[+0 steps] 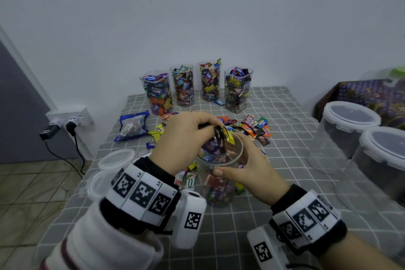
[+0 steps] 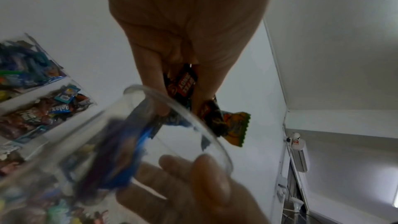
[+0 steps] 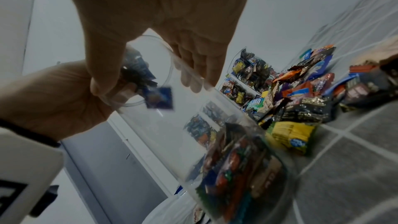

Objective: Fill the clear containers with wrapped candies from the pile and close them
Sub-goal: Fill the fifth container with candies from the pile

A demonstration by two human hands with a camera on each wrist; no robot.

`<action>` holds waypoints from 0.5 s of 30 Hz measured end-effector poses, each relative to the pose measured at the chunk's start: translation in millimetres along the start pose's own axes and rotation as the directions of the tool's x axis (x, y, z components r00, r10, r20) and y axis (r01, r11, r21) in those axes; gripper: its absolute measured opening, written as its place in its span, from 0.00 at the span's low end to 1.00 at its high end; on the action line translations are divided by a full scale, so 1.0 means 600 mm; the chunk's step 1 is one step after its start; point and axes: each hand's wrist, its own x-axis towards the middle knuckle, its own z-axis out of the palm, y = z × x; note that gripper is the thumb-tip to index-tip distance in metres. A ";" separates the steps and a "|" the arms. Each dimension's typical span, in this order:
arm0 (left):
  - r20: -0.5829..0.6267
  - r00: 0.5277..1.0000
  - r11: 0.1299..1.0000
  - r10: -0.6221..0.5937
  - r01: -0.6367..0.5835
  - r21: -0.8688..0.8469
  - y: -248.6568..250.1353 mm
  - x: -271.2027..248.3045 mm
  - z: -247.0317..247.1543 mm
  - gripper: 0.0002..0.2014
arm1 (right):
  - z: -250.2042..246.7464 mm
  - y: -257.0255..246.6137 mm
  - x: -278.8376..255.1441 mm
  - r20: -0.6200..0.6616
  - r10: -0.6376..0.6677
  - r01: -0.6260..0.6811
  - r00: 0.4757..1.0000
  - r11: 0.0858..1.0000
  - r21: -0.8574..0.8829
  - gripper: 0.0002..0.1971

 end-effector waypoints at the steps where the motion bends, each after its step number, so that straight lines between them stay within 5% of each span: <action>1: 0.012 1.000 1.000 -0.003 0.003 0.012 -0.003 0.000 0.003 0.17 | 0.000 -0.002 0.000 -0.001 0.000 0.000 1.000 1.000 -0.005 0.38; 15: 0.023 1.000 0.997 -0.001 0.000 0.072 -0.010 0.001 0.013 0.10 | -0.003 0.004 0.002 0.018 -0.009 0.009 1.000 1.000 -0.004 0.36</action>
